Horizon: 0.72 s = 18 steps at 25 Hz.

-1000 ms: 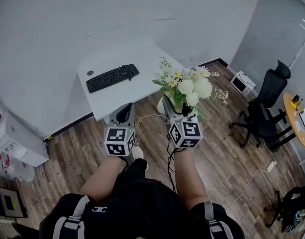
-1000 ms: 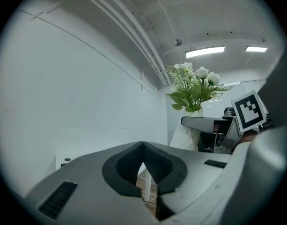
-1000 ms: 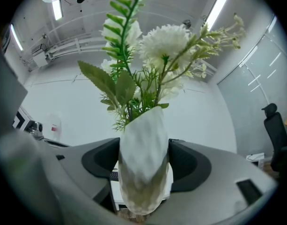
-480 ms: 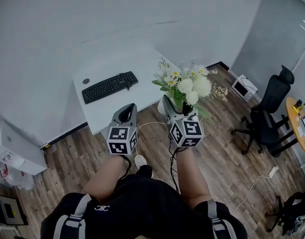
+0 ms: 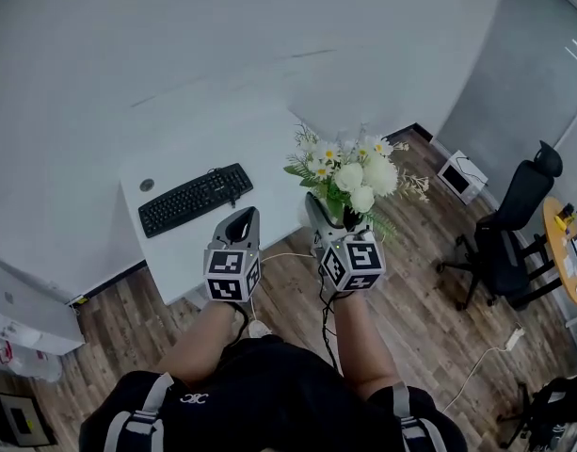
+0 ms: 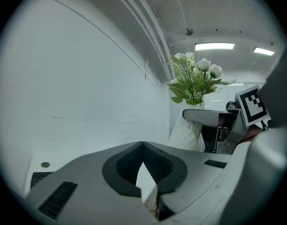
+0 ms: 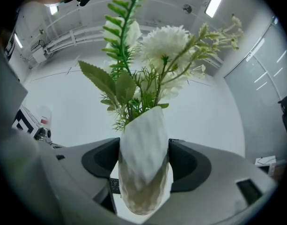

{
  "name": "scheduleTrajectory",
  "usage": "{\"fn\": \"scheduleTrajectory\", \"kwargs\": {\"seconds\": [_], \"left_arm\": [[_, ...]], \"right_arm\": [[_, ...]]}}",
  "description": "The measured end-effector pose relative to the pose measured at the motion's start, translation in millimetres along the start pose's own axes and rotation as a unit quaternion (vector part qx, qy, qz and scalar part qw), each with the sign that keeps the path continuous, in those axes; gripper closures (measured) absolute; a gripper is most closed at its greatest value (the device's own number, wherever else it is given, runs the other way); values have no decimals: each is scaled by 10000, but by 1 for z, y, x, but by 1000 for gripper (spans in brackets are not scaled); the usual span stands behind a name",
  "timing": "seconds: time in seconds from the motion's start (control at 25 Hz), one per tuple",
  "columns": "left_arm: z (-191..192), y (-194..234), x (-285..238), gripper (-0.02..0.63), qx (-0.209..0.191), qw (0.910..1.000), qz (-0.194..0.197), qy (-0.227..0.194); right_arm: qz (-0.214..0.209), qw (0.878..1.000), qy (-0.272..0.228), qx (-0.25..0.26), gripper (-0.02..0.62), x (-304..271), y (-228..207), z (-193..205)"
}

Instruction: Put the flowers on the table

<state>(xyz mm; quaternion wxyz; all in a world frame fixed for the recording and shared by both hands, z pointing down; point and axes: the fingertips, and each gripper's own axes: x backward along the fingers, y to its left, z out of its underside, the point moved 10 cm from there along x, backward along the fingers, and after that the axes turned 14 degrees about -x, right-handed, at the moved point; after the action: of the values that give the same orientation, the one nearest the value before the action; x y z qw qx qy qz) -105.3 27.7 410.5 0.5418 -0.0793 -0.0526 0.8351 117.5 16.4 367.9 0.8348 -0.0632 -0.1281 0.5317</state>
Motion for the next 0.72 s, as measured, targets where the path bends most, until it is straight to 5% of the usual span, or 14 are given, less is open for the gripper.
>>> {"fn": "scheduleTrajectory", "kwargs": {"seconds": [0.72], "left_arm": [[7,96,-197,594,-20,10000,-43,2]], "right_arm": [[-303,9995,44,10,264,-210,-88,17]]}}
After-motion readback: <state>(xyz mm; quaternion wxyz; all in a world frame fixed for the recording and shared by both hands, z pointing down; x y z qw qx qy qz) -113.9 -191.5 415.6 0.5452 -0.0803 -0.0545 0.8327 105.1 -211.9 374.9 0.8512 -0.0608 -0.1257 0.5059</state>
